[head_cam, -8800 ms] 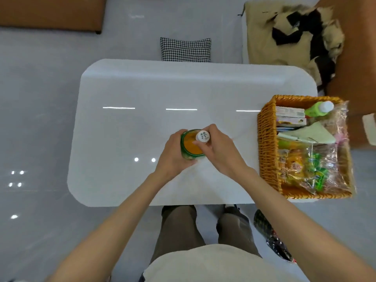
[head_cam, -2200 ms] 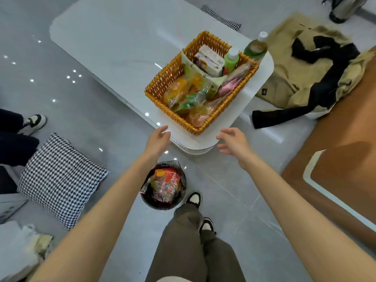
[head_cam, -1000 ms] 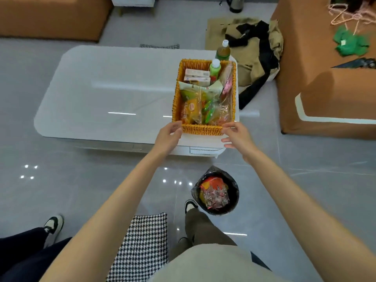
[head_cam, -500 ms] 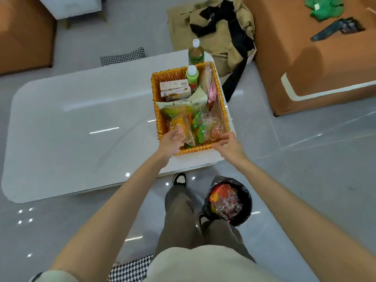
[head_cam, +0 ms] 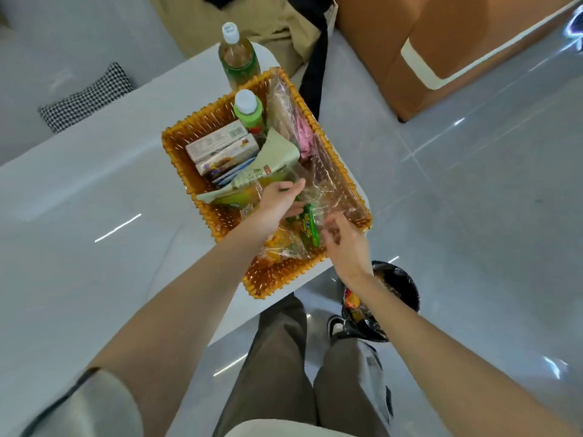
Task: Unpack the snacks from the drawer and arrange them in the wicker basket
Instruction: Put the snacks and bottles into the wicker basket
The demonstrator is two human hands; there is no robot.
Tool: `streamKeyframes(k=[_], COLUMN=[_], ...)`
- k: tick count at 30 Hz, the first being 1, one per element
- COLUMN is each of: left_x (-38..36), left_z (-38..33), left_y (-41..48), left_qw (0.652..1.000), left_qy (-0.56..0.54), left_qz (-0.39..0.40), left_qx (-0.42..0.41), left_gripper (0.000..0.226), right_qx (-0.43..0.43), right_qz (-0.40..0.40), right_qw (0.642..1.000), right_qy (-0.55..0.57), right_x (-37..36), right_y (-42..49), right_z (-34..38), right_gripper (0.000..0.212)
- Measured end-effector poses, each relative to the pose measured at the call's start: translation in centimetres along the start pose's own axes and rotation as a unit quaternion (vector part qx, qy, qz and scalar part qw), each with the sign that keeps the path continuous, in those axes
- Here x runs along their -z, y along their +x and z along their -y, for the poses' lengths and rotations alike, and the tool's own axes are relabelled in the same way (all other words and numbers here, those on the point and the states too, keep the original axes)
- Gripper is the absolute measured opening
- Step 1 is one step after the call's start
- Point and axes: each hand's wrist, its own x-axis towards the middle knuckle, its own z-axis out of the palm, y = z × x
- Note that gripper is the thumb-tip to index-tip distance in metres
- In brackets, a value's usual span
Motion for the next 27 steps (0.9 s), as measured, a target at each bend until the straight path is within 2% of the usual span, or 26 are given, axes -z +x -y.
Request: streamKeyframes(k=[3,6,9,11,12,13,14,16,17,18,20,21,23,25,27], left_x=[-0.8,-0.9,-0.2,0.3,0.4,0.5,0.6,0.5,0.4,0.3,0.0,-0.1,-0.3,-0.2,0.3], left_z=[-0.8,-1.6,-2.0,-1.8,-1.7,-1.6,-1.6,-2.3,-2.8,-3.2,-3.8,-4.1,-4.8,-5.5,-5.9], left_y=[2.1,3.7,5.3,5.4,5.1,4.6,4.2,3.5,3.3,3.5,3.9,4.1,4.3,4.7,5.0], left_qw=[0.999,0.996,0.985,0.965,0.942,0.907,0.858,0.740,0.678,0.618,0.528,0.503,0.488,0.507,0.534], left_qy=[-0.012,-0.015,0.106,0.204,0.259,0.319,0.377,0.491,0.549,0.603,0.684,0.707,0.722,0.708,0.690], left_qz=[-0.026,-0.061,-0.058,-0.024,-0.012,-0.005,0.009,0.075,0.118,0.154,0.198,0.206,0.214,0.217,0.219], left_qx=[-0.024,-0.065,-0.119,-0.165,-0.211,-0.276,-0.348,-0.454,-0.475,-0.480,-0.463,-0.452,-0.441,-0.441,-0.437], left_gripper=[0.010,0.006,0.007,0.011,0.013,0.013,0.015,0.031,0.039,0.044,0.046,0.043,0.035,0.027,0.025], right_qx=[0.112,0.227,0.234,0.198,0.148,0.064,-0.030,-0.164,-0.206,-0.242,-0.292,-0.299,-0.286,-0.265,-0.254], right_qz=[-0.015,0.015,0.046,0.092,0.124,0.151,0.162,0.125,0.095,0.091,0.154,0.190,0.226,0.189,0.105], right_qw=[0.991,0.953,0.929,0.935,0.949,0.967,0.980,0.976,0.965,0.952,0.923,0.914,0.917,0.935,0.956], right_qy=[-0.074,-0.199,-0.283,-0.278,-0.249,-0.193,-0.114,0.075,0.133,0.164,0.197,0.197,0.164,0.137,0.102], right_x=[-0.2,0.1,0.7,1.3,1.8,2.5,3.2,3.9,3.8,3.7,3.1,2.7,1.9,1.4,1.1], right_y=[0.9,1.0,0.5,0.0,-0.3,-0.4,-0.6,-0.4,0.0,0.5,1.3,1.7,2.3,2.7,2.7], right_z=[-1.0,-2.7,-3.8,-3.2,-2.8,-2.4,-1.9,-1.2,-0.9,-0.8,-0.2,0.1,0.2,0.4,0.4], right_gripper=[0.008,0.022,0.044,0.039,0.032,0.027,0.023,0.017,0.014,0.019,0.042,0.049,0.051,0.032,0.016])
